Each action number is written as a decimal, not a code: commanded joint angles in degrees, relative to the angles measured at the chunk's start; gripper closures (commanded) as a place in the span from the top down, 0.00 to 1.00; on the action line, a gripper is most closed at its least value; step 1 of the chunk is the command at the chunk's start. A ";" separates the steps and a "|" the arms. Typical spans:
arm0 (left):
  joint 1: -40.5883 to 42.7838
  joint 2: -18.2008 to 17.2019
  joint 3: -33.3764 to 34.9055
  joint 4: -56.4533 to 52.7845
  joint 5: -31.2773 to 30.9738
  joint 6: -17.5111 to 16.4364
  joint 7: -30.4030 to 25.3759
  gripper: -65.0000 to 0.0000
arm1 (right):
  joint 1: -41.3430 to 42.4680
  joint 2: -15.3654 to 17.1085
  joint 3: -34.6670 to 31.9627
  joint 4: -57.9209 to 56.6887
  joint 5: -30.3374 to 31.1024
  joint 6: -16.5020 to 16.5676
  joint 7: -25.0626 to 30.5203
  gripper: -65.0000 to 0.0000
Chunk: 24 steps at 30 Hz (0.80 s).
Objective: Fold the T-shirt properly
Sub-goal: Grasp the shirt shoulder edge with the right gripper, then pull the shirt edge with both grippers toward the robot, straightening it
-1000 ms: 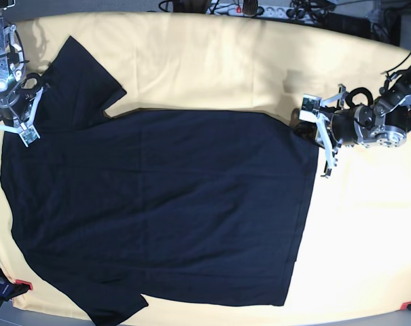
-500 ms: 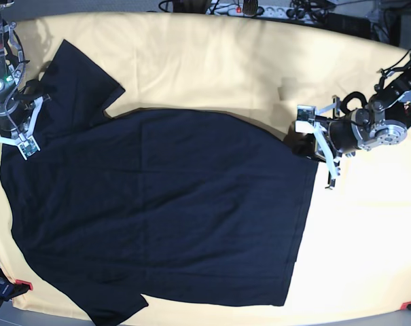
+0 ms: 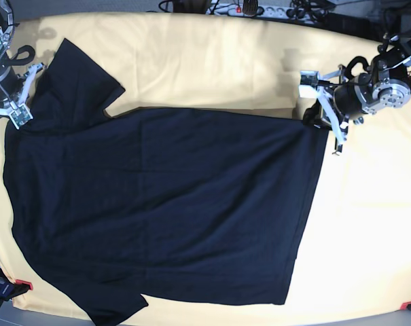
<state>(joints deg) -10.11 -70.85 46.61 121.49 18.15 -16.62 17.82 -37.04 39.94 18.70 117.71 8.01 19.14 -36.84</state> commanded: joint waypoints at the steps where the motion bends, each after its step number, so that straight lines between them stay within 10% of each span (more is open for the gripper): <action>1: 0.20 -1.84 -0.55 1.03 1.31 1.55 0.81 0.00 | -0.48 1.03 1.49 0.85 -0.28 0.00 0.83 0.00; 12: 2.14 -3.54 -0.55 2.23 4.96 5.99 3.02 0.00 | -2.08 1.03 3.02 0.85 5.53 3.80 2.38 0.00; 17: 2.14 -3.26 -0.55 2.23 4.98 5.99 2.80 0.00 | -0.57 1.01 2.99 0.22 6.54 2.97 4.72 0.48; 24: 2.12 -3.26 -0.55 2.23 4.98 5.99 2.78 0.00 | 7.80 1.01 2.99 -8.90 10.69 6.97 5.05 0.51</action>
<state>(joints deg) -7.44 -72.86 46.59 123.02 22.55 -11.35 20.62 -29.41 39.81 21.06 107.96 18.74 26.89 -32.62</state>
